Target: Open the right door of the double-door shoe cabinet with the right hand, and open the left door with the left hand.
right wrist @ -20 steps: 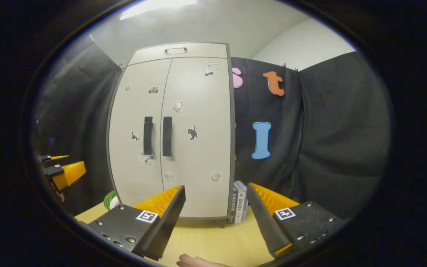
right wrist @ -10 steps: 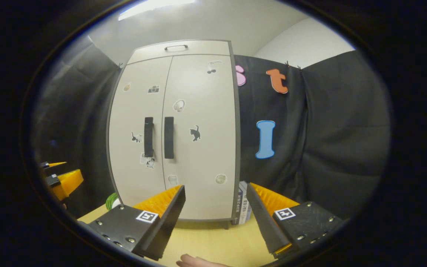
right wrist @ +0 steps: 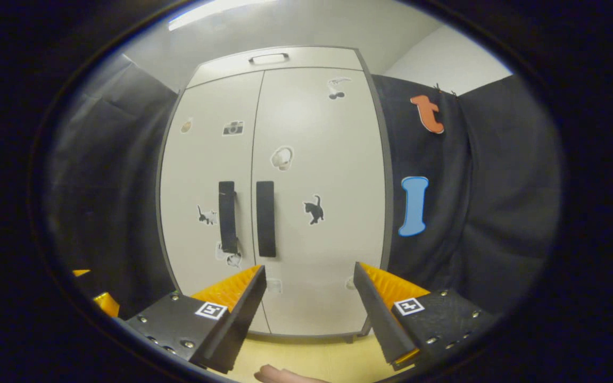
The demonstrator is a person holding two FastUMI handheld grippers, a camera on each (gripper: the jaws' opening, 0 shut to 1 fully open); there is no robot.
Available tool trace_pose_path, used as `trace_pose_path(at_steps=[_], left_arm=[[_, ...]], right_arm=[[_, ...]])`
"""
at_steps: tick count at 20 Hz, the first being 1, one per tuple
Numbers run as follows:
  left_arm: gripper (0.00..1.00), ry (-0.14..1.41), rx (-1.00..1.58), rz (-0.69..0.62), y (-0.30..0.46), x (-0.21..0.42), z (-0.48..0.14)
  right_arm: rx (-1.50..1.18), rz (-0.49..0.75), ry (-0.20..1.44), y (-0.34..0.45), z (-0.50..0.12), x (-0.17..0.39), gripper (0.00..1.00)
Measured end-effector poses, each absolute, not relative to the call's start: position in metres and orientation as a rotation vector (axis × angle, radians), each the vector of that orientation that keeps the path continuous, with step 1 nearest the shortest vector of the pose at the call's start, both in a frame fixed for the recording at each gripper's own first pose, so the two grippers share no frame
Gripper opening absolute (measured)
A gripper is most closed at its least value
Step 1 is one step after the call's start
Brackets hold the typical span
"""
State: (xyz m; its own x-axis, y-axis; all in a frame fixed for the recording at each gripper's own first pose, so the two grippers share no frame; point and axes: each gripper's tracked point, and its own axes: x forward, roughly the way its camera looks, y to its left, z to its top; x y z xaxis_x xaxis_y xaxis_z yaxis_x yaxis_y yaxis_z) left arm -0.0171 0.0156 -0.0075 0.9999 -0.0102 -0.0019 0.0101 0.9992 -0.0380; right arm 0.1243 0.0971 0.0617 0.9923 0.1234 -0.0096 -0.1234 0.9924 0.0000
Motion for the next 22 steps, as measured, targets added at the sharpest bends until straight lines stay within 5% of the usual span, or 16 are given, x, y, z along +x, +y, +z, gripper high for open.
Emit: trace_pose_path(at_steps=[11, 15, 18, 19, 20, 22], left_arm=[[0.98, 0.013, -0.064, -0.009, 0.043, -0.023, -0.023], [0.98, 0.024, -0.083, 0.008, 0.058, -0.019, -0.033], [0.98, 0.04, -0.095, 0.02, 0.069, -0.017, -0.041], [0.98, 0.047, -0.096, 0.023, 0.072, -0.017, -0.042], [0.99, 0.053, -0.098, 0.025, 0.075, -0.016, -0.044], [0.99, 0.057, -0.103, 0.029, 0.078, -0.012, -0.047]], right_arm=[[0.009, 0.215, 0.0, 0.177, 0.08, 0.217, 0.98], [-0.003, 0.151, 0.023, 0.18, 0.074, 0.239, 0.97], [0.03, 0.18, 0.019, 0.193, 0.075, 0.254, 0.74], [0.043, 0.164, 0.009, 0.191, 0.074, 0.259, 0.49], [0.054, 0.158, 0.003, 0.192, 0.076, 0.261, 0.38], [0.076, 0.147, -0.006, 0.19, 0.081, 0.253, 0.38]])
